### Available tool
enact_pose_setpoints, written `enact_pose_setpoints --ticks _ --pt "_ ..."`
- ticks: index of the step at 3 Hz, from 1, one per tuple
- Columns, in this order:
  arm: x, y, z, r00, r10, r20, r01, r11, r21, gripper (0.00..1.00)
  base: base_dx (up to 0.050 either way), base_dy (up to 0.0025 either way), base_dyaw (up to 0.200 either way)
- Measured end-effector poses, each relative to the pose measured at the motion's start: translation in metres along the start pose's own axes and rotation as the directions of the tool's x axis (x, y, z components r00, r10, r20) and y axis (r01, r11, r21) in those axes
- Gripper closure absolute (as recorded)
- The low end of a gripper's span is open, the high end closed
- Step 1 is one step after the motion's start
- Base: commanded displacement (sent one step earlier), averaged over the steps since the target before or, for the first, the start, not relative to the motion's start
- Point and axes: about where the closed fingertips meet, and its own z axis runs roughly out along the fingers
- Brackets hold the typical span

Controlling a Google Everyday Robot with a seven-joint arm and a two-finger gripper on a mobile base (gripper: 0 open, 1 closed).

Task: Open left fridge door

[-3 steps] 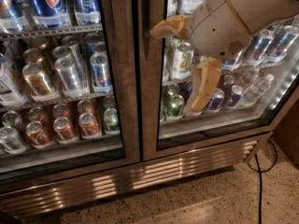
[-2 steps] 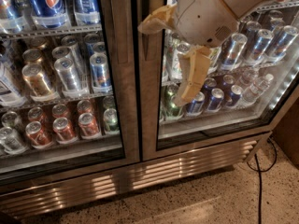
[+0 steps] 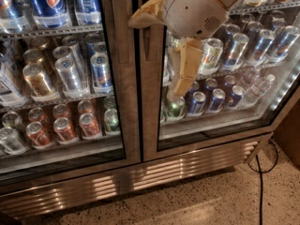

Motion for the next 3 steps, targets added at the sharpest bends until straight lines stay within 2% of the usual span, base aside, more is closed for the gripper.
enact_pose_setpoints --ticks 2,3 --pt "-0.010 0.039 0.007 0.996 -0.004 0.094 0.002 0.9997 0.024 0.00 0.000 0.00000 0.000" --pt "-0.010 0.039 0.007 0.995 -0.006 0.097 0.003 0.9997 0.026 0.00 0.000 0.00000 0.000"
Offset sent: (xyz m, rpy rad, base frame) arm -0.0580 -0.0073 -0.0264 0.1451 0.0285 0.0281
